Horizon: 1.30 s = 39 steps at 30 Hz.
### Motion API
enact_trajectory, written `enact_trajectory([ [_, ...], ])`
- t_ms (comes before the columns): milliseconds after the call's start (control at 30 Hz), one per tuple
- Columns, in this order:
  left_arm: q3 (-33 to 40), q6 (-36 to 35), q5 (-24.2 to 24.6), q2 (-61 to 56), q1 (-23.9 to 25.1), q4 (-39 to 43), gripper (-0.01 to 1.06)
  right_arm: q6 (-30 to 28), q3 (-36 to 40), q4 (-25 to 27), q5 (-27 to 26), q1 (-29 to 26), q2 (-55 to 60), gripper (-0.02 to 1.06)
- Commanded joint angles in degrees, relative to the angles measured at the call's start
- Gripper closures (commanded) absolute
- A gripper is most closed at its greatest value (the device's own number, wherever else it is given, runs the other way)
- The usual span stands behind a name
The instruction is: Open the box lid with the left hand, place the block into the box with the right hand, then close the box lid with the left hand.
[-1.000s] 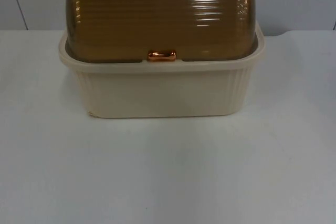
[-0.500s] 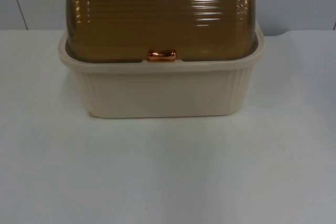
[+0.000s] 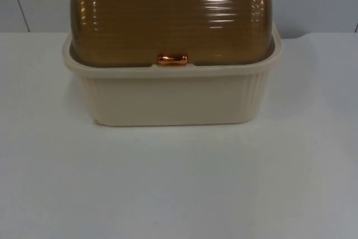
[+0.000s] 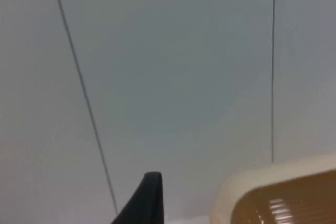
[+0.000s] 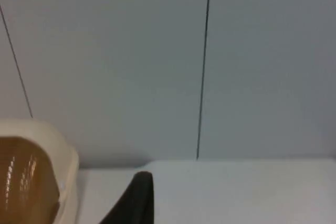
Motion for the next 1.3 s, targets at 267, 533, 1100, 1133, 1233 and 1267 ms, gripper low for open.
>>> enact_trajectory([
  [267, -15.6, -14.1, 24.0, -13.7, 1.3, 4.7, 0.0, -5.6, -21.0, 2.8, 20.1, 0.8, -12.7, 0.0],
  [533, -42.3, -16.5, 31.7, -14.6, 3.8, 5.5, 0.0, -9.6, -42.4, 14.3, 23.0, 0.8, -14.7, 0.0],
  [1100, -6.7, -12.2, 23.8, -27.5, -8.0, 14.8, 0.0, -7.8, 1.1, 12.3, 17.0, 1.8, -28.0, 0.0],
  [1133, -6.7, -12.2, 23.8, -27.5, -8.0, 14.8, 0.0, -7.8, 1.1, 12.3, 17.0, 1.8, -28.0, 0.0],
  [1233, 4.3, -13.2, 21.4, -30.3, -8.3, 15.5, 0.0, -7.9, 9.1, 10.9, 16.2, 1.8, -29.1, 0.0],
  [1267, 6.2, -13.2, 22.2, -30.3, -8.3, 15.7, 0.0, -8.8, 10.2, 10.4, 16.6, 1.7, -29.1, 0.0],
])
